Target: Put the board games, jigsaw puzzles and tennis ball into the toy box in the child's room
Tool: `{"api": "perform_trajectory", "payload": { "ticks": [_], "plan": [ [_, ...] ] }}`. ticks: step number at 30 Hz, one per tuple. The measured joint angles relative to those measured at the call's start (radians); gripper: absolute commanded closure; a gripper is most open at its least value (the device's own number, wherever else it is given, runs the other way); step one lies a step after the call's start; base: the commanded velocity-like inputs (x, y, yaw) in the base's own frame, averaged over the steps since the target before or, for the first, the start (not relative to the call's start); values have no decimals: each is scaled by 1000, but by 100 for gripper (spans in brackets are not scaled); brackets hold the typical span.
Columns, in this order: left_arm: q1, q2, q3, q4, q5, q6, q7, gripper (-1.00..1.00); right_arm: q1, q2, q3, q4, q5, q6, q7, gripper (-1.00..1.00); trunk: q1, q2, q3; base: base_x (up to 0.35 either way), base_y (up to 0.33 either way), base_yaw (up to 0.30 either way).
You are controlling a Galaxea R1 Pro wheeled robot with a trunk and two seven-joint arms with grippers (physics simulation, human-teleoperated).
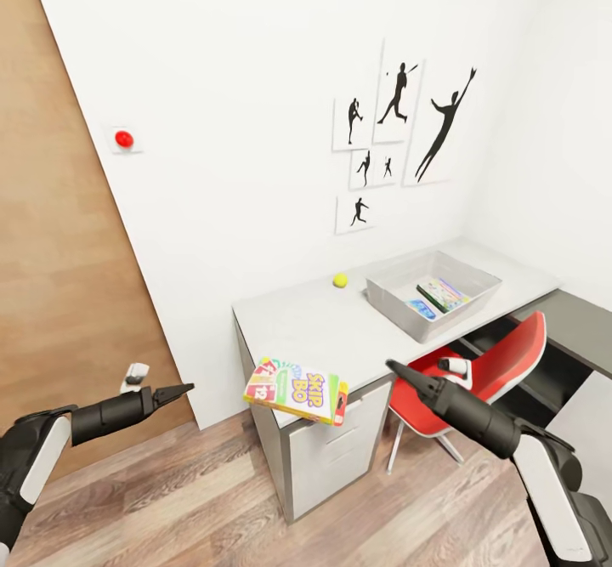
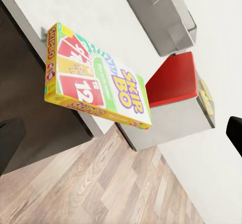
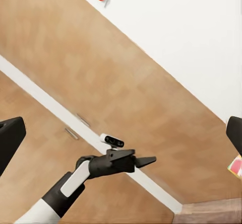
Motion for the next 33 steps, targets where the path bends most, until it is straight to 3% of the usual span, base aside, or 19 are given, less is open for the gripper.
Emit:
{"api": "perform_trajectory", "payload": {
  "ticks": [9,22,26,29,33],
  "plan": [
    [-3,-19,1,42,1,-6,12,-100,0,-4,-64,1,5,71,1,-100,35,-63,-28,0,0,0],
    [-6,-18,10,115,11,3,3,-100,0,-2,-83,1,2,81,7,-100,84,-154,-69,0,0,0],
    [-9,-19,19,168,16,10,0,-100,0,-4,-120,1,-2,82,10,-100,100,-182,-82,0,0,0],
    [-10,-20,29,197,31,21,0,-100,0,-4,-143,1,-3,82,11,-100,111,-203,-91,0,0,0],
    [-10,-20,37,214,77,41,-1,-100,0,-3,-154,1,-2,82,13,-100,127,-231,-104,0,0,0]
  ]
}}
